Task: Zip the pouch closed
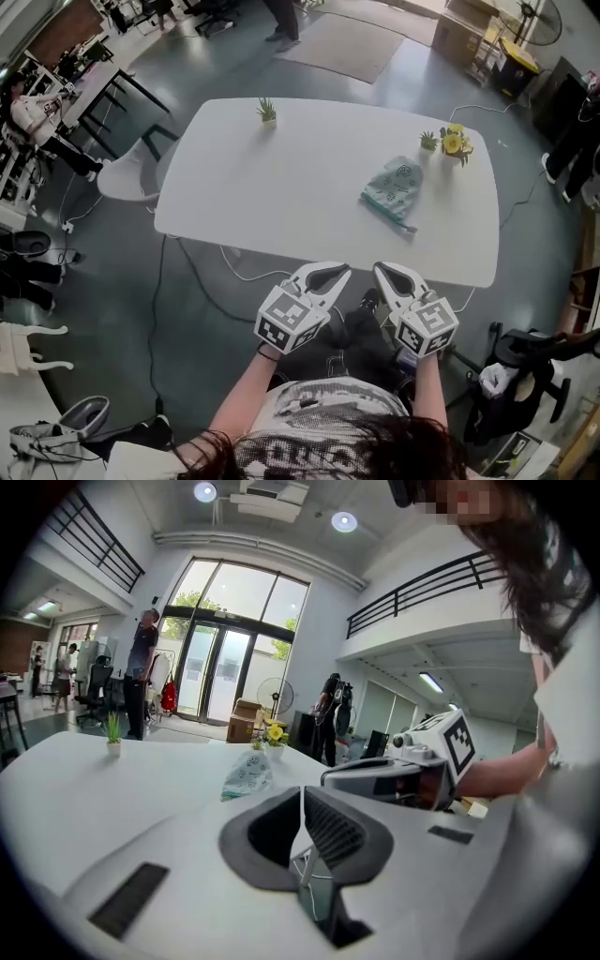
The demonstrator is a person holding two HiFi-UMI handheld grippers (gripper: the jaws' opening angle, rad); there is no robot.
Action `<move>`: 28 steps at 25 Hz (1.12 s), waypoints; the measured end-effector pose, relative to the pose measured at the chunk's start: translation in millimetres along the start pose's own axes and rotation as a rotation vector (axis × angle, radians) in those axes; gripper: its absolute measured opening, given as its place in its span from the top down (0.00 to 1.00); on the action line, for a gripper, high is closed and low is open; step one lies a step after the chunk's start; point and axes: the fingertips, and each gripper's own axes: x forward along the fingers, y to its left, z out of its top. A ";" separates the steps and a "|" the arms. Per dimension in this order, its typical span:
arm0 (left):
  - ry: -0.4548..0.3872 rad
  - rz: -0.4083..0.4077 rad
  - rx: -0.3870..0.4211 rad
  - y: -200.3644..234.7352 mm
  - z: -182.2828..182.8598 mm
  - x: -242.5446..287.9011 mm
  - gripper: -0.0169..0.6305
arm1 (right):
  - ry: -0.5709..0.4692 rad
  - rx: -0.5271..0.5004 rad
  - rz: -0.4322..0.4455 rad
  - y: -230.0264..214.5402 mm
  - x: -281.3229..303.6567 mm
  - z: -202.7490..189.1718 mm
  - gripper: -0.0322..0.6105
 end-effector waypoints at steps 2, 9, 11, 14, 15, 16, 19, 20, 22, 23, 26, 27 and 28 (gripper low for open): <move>-0.004 -0.008 0.000 -3.4 -0.9 -6.8 0.94 | -0.004 -0.002 -0.010 6.3 -2.8 1.2 0.95; -0.011 -0.034 0.007 -17.0 -4.7 -15.3 0.95 | -0.011 -0.029 -0.049 17.9 -15.7 1.3 0.95; -0.014 -0.040 0.014 -20.8 -4.0 -14.5 0.95 | -0.008 -0.048 -0.052 19.6 -18.1 0.5 0.95; -0.014 -0.052 0.024 -27.1 -3.9 -13.4 0.95 | -0.003 -0.069 -0.059 20.9 -22.2 -1.1 0.95; -0.013 -0.054 0.026 -28.6 -4.4 -13.1 0.95 | -0.002 -0.074 -0.062 20.7 -23.5 -1.6 0.95; -0.012 -0.057 0.028 -29.8 -5.1 -12.7 0.95 | 0.000 -0.078 -0.066 20.4 -24.5 -2.0 0.95; -0.008 -0.064 0.035 -32.6 -6.1 -10.6 0.95 | 0.002 -0.085 -0.073 18.2 -26.7 -2.7 0.96; -0.007 -0.066 0.039 -33.4 -5.9 -9.7 0.95 | 0.003 -0.086 -0.075 17.4 -27.2 -2.8 0.96; -0.007 -0.069 0.045 -34.8 -4.4 -8.0 0.95 | 0.006 -0.088 -0.076 15.9 -28.2 -3.0 0.96; -0.007 -0.070 0.047 -35.3 -3.4 -7.3 0.95 | 0.008 -0.090 -0.075 15.2 -28.8 -3.0 0.96; -0.007 -0.068 0.051 -35.9 -1.1 -6.2 0.95 | 0.014 -0.096 -0.071 13.9 -29.4 -2.7 0.96; -0.008 -0.068 0.052 -36.0 -0.7 -5.8 0.95 | 0.015 -0.096 -0.070 13.5 -29.3 -2.7 0.96; -0.008 -0.069 0.052 -36.3 -0.3 -5.3 0.95 | 0.017 -0.096 -0.068 13.1 -29.1 -2.5 0.96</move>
